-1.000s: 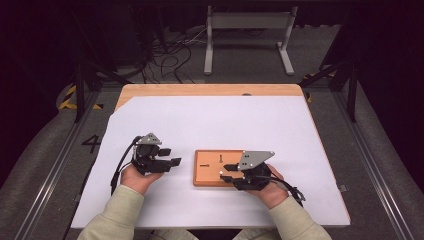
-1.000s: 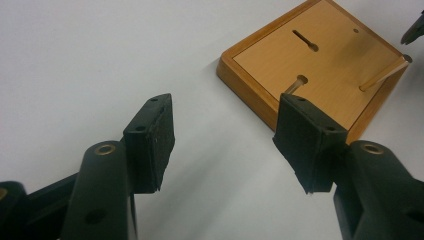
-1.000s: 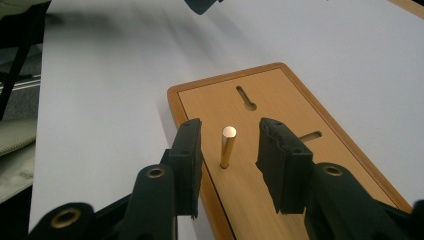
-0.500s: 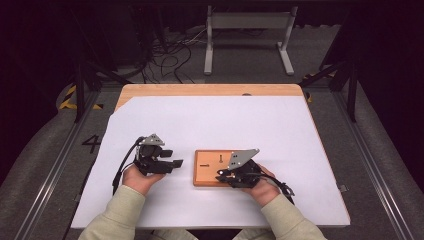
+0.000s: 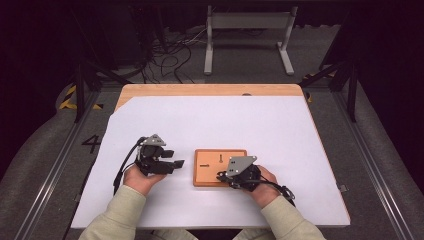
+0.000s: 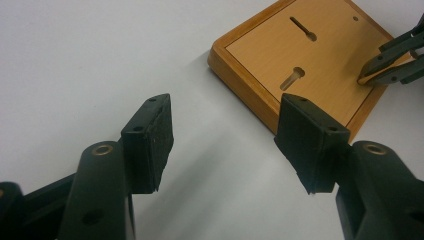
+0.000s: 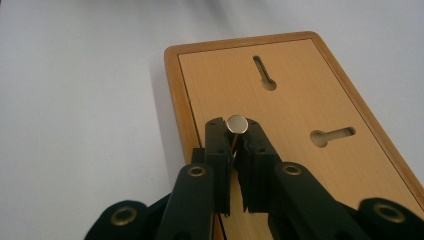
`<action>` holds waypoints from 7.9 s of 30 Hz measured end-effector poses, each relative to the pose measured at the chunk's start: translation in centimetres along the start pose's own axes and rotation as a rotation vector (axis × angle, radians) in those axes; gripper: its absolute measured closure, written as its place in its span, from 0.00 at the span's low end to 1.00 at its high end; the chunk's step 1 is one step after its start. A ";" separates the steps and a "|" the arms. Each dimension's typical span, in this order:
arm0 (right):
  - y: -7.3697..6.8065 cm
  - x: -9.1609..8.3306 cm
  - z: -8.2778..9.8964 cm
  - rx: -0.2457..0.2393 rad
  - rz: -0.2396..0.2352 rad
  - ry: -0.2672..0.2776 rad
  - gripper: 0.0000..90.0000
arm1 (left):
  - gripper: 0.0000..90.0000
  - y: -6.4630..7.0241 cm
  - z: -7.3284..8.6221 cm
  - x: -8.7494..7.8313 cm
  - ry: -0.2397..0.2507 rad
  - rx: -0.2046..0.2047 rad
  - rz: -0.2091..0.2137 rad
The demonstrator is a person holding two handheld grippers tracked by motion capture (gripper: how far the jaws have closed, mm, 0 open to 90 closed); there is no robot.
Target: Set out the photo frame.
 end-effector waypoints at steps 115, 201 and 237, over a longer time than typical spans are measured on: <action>0.0 -10.8 -1.6 -0.035 0.348 0.241 0.60 | 0.66 3.0 -2.7 5.1 -0.083 0.030 0.507; 3.7 -12.8 1.8 0.140 0.519 0.223 0.56 | 0.75 6.5 -1.5 0.1 -0.142 0.343 0.177; 3.8 -12.9 2.1 0.157 0.500 0.212 0.61 | 0.99 3.1 -1.9 -4.6 0.092 0.108 0.169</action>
Point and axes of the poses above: each handheld gripper's, and its own axes: x roughly forward along the jaws, z roughly out of its underside, y roughly to its right, the point moved 1 cm from there along x, roughly forward along the jaws, and after that the axes turned 15 degrees about y, right-handed, at the moved point
